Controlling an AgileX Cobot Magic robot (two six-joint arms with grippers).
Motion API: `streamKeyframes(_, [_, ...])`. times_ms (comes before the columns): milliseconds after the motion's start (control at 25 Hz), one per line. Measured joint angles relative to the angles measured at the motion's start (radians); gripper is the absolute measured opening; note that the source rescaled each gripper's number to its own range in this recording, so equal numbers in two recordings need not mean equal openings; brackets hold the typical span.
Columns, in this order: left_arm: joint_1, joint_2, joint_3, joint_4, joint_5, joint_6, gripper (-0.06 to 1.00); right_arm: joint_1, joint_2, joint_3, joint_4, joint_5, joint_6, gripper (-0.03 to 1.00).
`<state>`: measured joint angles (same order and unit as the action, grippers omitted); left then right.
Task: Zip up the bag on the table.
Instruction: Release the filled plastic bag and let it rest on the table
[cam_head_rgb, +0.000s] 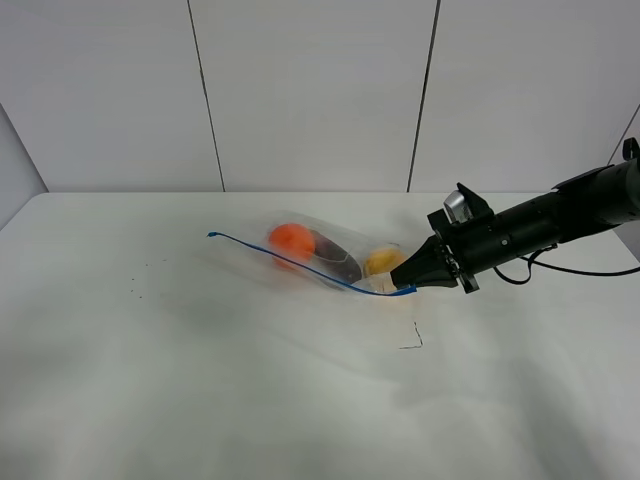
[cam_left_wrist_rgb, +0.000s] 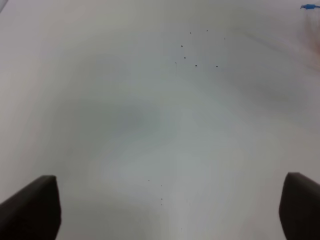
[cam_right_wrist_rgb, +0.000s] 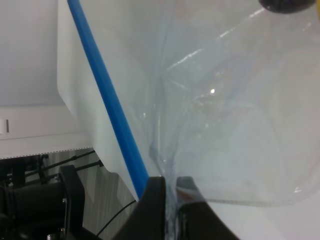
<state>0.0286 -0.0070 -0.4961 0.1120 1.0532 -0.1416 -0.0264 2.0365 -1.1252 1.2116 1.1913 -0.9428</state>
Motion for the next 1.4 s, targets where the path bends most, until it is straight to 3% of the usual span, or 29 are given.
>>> streamKeyframes(400, [0.0,0.0,0.0,0.0,0.0,0.0,1.0,0.0,0.0,0.0,0.001,0.001,0.0,0.0])
streamKeyframes(480, [0.0,0.0,0.0,0.0,0.0,0.0,1.0,0.0,0.0,0.0,0.002,0.002,0.0,0.04])
streamKeyframes(560, [0.0,0.0,0.0,0.0,0.0,0.0,1.0,0.0,0.0,0.0,0.003,0.009,0.0,0.2])
streamKeyframes(680, [0.0,0.0,0.0,0.0,0.0,0.0,1.0,0.0,0.0,0.0,0.003,0.02,-0.001,0.59])
streamKeyframes(720, [0.0,0.0,0.0,0.0,0.0,0.0,1.0,0.0,0.0,0.0,0.003,0.021,-0.001,0.76])
streamKeyframes(760, [0.0,0.0,0.0,0.0,0.0,0.0,1.0,0.0,0.0,0.0,0.003,0.022,-0.001,0.86])
streamKeyframes(840, [0.0,0.0,0.0,0.0,0.0,0.0,1.0,0.0,0.0,0.0,0.003,0.021,-0.001,0.95])
streamKeyframes(1040, [0.0,0.0,0.0,0.0,0.0,0.0,1.0,0.0,-0.004,0.0,-0.034,-0.012,0.022,0.99])
streamKeyframes(1400, [0.0,0.0,0.0,0.0,0.001,0.0,1.0,0.0,-0.096,0.0,-0.141,-0.171,0.114,1.0])
